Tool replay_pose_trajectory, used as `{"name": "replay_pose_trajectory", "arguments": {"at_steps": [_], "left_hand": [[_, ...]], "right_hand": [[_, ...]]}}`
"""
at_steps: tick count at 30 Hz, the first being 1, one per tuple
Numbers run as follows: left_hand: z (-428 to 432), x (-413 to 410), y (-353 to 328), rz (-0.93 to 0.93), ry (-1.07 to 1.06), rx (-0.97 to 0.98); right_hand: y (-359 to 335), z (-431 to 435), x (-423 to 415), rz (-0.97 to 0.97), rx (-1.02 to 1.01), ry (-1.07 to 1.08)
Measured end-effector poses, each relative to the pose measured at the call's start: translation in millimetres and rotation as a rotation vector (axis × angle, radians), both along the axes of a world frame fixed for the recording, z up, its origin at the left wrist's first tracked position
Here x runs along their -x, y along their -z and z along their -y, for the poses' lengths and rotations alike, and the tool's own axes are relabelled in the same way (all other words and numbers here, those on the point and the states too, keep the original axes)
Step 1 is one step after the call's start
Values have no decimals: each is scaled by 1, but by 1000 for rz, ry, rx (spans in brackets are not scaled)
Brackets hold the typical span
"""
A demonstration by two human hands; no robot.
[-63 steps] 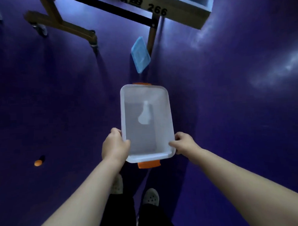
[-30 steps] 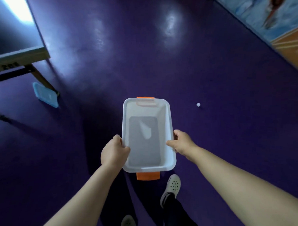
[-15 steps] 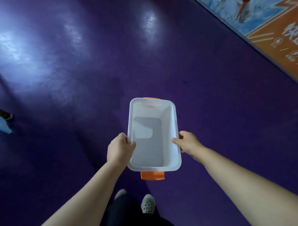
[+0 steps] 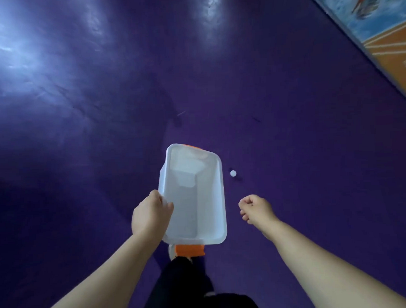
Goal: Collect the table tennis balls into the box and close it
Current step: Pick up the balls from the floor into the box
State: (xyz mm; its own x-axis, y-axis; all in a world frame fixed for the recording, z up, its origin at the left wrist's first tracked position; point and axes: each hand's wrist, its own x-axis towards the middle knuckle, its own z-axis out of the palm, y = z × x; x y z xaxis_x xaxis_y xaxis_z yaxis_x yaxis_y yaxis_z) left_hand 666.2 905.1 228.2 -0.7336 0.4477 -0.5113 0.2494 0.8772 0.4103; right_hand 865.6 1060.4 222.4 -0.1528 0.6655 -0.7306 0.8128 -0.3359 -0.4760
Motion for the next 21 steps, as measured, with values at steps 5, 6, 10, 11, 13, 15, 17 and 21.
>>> {"name": "replay_pose_trajectory", "arguments": {"at_steps": [5,6,10,11,13,15,17,21], "left_hand": [[-73,17,86,55,-47,18],[-87,18,109,61,-59,24],[-134,18,202,63,-92,25],[-144,17,227,60,-99,22],[-162,17,274,50,-108,12],[-176,18,319,21,-110,-20],[-184,18,359,-21,-107,-42],[-188,14,425,-89,-136,-69]], "right_hand": [[105,-84,18,93,-23,-92],[130,-100,21,103,-19,-118],[243,-157,25,156,-50,-277],[272,-170,25,181,-63,-331],[328,-191,23,231,-76,-428],[380,-210,21,268,-99,-493],[427,-225,19,304,-116,-527],[503,-240,18,365,-139,-607]]}}
